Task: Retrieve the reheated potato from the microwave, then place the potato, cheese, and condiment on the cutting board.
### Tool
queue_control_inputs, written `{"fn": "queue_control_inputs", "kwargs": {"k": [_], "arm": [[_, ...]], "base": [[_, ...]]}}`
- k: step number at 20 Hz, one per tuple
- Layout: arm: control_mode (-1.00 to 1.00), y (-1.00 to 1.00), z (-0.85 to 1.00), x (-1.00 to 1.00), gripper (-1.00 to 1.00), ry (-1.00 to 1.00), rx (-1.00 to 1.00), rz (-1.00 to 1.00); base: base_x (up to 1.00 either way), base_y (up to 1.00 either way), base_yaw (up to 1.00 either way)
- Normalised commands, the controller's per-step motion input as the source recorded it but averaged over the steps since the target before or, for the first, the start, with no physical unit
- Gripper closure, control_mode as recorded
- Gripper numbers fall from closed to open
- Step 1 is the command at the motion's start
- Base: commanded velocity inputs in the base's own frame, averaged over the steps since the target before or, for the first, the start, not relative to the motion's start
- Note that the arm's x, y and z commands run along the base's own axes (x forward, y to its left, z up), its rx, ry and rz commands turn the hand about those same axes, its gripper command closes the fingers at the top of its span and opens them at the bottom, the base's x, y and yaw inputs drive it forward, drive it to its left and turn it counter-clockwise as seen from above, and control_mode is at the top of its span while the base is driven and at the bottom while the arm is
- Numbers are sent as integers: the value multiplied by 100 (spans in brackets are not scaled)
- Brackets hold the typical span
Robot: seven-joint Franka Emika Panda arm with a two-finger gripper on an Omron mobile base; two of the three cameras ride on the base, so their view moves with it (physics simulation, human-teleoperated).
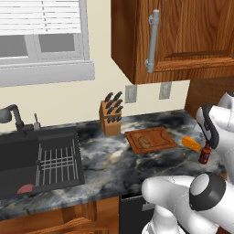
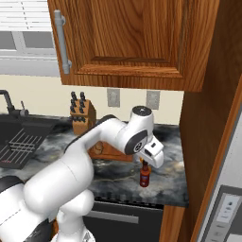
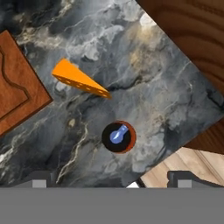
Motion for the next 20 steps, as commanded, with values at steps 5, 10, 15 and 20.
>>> {"fn": "queue_control_inputs", "kwargs": {"k": [5,10,15,20], "arm": [[-100,-4,-14,27,-100,4,0,0],[-100,-11,-18,13,-100,4,0,0],[-100,-15,-18,8,-100,8,0,0],[-100,-11,-14,10,-100,7,0,0]], "base": [[0,0,0],[0,0,0],[0,0,0],[0,0,0]]}}
